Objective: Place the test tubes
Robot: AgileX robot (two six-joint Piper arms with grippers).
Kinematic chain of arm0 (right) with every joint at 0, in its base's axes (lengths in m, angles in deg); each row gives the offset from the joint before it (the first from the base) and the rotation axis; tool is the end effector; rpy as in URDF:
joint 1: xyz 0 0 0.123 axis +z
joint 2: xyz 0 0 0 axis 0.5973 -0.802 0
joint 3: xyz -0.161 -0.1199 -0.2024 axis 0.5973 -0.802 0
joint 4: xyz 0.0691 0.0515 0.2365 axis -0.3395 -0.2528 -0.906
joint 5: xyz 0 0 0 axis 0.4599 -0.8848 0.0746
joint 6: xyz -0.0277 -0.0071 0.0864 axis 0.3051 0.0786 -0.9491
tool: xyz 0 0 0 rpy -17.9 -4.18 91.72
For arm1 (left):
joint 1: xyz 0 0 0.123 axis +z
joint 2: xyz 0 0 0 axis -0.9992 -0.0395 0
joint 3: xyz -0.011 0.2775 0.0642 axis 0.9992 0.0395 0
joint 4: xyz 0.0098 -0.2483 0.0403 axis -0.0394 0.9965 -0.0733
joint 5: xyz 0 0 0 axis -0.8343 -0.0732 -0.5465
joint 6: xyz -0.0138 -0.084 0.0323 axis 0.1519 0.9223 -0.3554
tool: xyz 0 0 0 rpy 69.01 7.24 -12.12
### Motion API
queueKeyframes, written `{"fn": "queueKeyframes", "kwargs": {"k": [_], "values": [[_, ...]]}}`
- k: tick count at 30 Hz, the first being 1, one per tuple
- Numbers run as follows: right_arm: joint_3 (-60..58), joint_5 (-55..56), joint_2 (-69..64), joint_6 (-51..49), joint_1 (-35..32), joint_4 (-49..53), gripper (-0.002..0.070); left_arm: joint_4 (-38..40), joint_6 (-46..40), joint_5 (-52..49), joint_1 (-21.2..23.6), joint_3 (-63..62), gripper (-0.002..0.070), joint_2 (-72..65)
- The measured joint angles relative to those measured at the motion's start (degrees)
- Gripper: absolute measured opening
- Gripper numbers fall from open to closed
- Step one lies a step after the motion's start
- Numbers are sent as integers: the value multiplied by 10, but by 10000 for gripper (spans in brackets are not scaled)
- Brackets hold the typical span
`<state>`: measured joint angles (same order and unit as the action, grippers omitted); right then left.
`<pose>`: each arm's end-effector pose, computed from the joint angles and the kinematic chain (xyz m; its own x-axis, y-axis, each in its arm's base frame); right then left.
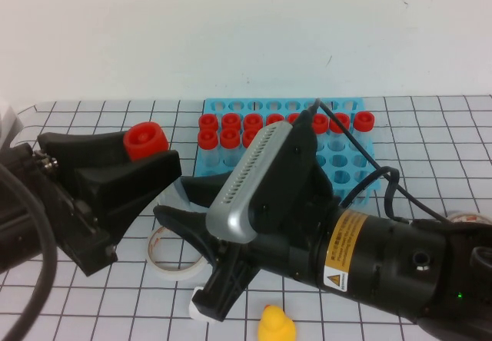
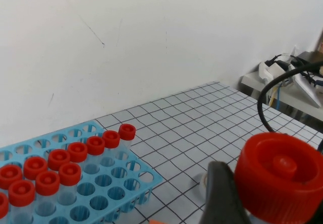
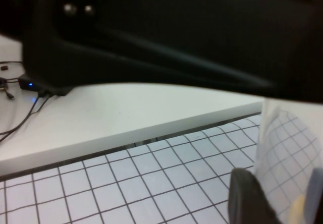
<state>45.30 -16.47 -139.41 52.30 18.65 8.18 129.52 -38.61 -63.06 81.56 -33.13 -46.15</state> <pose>0.1832 0.2871 0.2977 0.0509 -0.1067 -0.9930 -0.8925 0.4412 -0.0932 0.1643 -0.0799 0.3476 -0.2257 -0.1481 -0.9629 0.7190 0.6416 -0.2672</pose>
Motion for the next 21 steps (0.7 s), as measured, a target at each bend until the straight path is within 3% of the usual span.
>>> {"fn": "queueKeyframes", "kwargs": {"k": [4,7,17,19,21], "values": [[0,1,-4,-14,0,10,232,-1,-1,-4,0,0,361,0],[0,5,-9,-18,0,15,232,-3,-1,-2,0,0,272,0],[0,29,-14,-23,-7,81,232,-11,-3,-3,1,0,267,1],[0,30,-14,-33,-7,90,270,-11,-3,-3,1,0,267,1],[0,30,-13,-33,-3,115,367,-8,-3,-7,1,0,267,1]]}}
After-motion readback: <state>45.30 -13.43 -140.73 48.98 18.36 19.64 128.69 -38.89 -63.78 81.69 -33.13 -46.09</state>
